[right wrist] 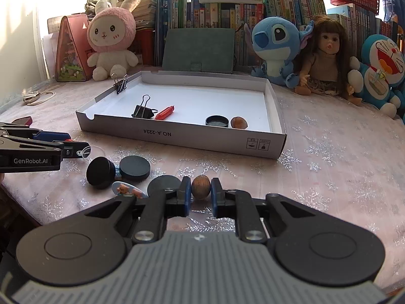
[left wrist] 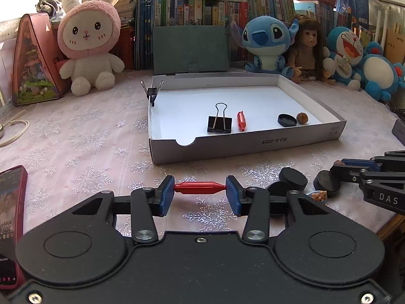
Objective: Organize rigid objects
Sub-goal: 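Grasp the red tube with the left tool while the right tool grasps the second nut, then carry the red tube and nut into the tray and open both tools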
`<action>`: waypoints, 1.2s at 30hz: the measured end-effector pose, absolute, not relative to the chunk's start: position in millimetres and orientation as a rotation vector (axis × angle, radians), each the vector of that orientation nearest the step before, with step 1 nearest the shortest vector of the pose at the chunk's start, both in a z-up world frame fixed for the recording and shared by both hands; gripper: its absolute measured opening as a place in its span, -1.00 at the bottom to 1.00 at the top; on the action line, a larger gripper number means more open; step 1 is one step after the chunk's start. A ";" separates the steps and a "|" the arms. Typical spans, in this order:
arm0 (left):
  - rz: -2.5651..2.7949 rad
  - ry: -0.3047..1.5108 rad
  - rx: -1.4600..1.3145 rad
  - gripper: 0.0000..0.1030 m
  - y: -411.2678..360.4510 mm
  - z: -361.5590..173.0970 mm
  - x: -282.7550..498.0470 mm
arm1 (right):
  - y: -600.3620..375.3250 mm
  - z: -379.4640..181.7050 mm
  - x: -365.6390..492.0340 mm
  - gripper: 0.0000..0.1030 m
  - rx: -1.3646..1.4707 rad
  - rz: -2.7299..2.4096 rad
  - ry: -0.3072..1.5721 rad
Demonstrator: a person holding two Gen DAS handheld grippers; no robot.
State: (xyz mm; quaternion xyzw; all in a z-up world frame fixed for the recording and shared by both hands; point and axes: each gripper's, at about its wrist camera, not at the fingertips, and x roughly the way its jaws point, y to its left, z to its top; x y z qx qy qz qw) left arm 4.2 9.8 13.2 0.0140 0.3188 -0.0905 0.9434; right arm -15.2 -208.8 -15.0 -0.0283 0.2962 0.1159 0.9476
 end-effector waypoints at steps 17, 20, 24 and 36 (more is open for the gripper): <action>-0.182 0.605 -0.015 -0.18 12.5 73.0 61.7 | -225.6 28.9 28.2 -0.61 0.018 0.178 0.578; -0.183 0.655 -0.034 -0.18 12.2 72.5 89.7 | -232.8 36.6 50.0 -0.61 0.054 0.167 0.621; -0.166 0.715 -0.043 -0.18 13.5 67.9 123.0 | -240.9 40.3 83.1 -0.61 0.106 0.153 0.696; -0.117 0.837 -0.018 -0.18 9.5 35.7 167.5 | -244.7 22.5 144.0 -0.61 0.140 0.075 0.828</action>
